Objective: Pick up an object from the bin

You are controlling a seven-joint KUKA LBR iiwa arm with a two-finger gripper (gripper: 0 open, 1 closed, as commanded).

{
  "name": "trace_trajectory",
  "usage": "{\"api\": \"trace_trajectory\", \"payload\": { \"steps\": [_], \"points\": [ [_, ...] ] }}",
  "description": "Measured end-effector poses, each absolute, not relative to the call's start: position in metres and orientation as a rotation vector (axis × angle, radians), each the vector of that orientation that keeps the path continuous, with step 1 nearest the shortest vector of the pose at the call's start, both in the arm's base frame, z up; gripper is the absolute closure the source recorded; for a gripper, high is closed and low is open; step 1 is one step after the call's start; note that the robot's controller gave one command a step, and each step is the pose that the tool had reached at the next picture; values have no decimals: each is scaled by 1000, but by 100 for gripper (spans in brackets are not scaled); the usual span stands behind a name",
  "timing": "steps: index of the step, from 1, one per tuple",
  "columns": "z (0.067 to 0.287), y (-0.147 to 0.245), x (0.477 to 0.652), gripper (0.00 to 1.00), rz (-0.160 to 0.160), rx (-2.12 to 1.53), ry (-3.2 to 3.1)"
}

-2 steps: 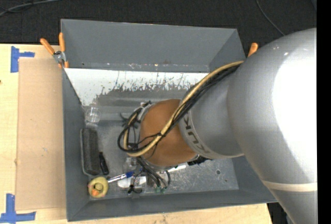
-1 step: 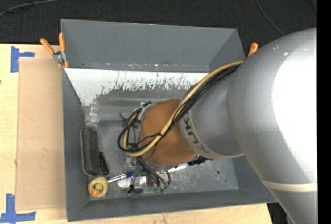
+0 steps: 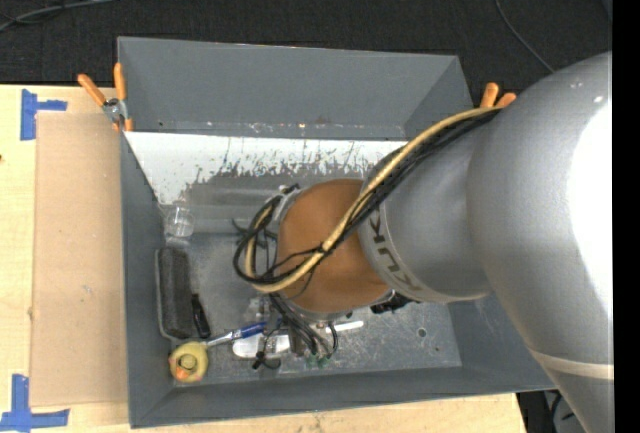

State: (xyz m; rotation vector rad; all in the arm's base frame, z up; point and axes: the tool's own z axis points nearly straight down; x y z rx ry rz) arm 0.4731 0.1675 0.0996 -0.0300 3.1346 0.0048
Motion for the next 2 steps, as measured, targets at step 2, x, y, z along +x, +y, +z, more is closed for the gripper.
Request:
{"api": "trace_trajectory", "payload": {
  "steps": [2],
  "points": [
    [152,167,474,100,6,-26,3134]
  ]
}}
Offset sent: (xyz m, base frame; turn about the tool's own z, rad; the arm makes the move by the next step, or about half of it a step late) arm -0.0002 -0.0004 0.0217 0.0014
